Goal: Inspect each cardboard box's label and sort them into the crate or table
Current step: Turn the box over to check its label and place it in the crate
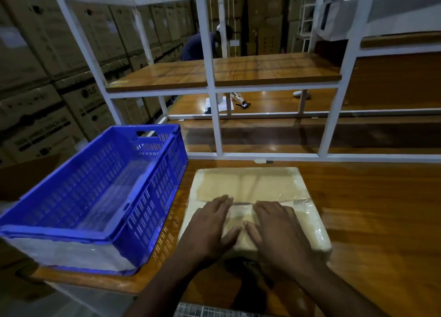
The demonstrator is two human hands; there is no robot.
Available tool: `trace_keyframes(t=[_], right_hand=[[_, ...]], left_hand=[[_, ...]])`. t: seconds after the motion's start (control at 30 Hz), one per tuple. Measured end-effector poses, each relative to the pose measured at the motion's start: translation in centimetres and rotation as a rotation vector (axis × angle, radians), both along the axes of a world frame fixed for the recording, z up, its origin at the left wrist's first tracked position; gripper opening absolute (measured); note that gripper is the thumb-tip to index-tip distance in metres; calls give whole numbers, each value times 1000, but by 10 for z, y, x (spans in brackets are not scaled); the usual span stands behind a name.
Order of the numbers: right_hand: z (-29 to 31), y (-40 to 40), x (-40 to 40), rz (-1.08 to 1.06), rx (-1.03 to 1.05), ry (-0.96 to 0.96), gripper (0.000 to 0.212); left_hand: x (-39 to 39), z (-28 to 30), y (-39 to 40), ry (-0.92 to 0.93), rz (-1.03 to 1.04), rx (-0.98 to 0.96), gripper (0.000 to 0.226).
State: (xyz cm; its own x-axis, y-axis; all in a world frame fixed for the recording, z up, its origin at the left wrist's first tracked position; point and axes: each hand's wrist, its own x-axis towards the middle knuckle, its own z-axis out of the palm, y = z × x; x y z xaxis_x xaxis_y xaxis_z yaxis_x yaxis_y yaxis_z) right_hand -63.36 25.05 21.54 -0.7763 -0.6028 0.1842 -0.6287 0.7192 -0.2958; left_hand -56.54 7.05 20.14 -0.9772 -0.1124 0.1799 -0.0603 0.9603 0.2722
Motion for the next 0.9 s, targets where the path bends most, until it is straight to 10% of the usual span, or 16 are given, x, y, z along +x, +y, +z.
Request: trace_keyframes(t=[0.53,0.9], right_hand=[[-5,-31,-34,3,80,-10,55],[1,8,-78,-467,-146,-132,51]], left_hand=[[-33,4,-21,28,-4,-153,48],[-36,2,-56,142,464,329,64]])
